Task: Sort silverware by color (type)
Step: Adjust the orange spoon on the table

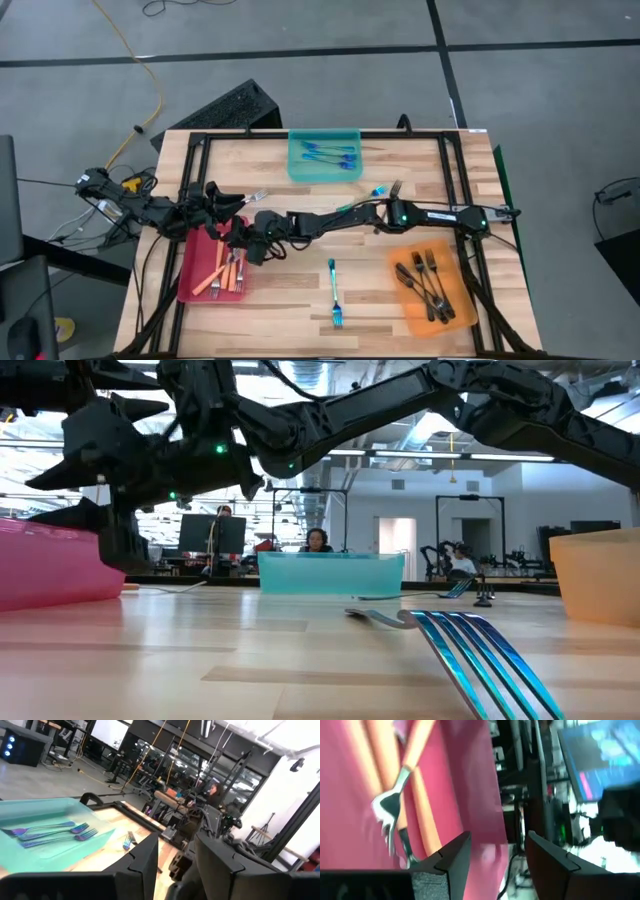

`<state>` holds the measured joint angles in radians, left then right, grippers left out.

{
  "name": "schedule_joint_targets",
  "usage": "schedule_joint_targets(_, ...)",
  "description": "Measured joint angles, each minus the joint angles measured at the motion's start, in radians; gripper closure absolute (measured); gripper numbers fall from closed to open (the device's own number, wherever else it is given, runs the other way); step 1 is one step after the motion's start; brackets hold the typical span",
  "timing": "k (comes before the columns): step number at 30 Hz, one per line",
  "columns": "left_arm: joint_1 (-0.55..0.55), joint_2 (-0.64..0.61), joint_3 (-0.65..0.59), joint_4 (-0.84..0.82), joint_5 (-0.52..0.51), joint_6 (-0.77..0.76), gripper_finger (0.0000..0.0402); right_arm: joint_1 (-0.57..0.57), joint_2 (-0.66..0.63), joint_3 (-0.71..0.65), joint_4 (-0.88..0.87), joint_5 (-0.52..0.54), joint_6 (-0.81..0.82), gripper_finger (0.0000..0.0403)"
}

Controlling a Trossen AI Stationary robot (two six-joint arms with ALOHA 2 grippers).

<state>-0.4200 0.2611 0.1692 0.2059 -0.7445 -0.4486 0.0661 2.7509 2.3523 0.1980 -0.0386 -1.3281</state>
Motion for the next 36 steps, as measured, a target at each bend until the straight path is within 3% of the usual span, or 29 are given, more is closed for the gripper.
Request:
schedule_joint_targets(9,0.0,0.0,0.0,0.126,0.018,0.059,0.029,0.01,-0.072,0.003,-0.075,0.041,0.247,0.0197)
schedule_joint_targets(18,0.0,-0.001,0.0,0.275,0.032,0.122,0.029,0.0,-0.194,0.002,-0.405,0.062,0.389,0.0198)
schedule_joint_targets(25,0.0,-0.003,0.001,0.423,0.118,0.153,0.029,-0.076,-0.25,0.004,-0.585,0.061,0.571,0.0198)
schedule_joint_targets(30,0.0,-0.003,0.001,0.44,0.137,0.162,0.029,-0.152,-0.251,0.003,-0.611,-0.037,0.772,0.0198)
schedule_joint_targets(36,0.0,-0.002,0.001,0.436,0.118,0.176,0.029,-0.219,-0.232,0.004,-0.498,-0.038,0.907,0.0198)
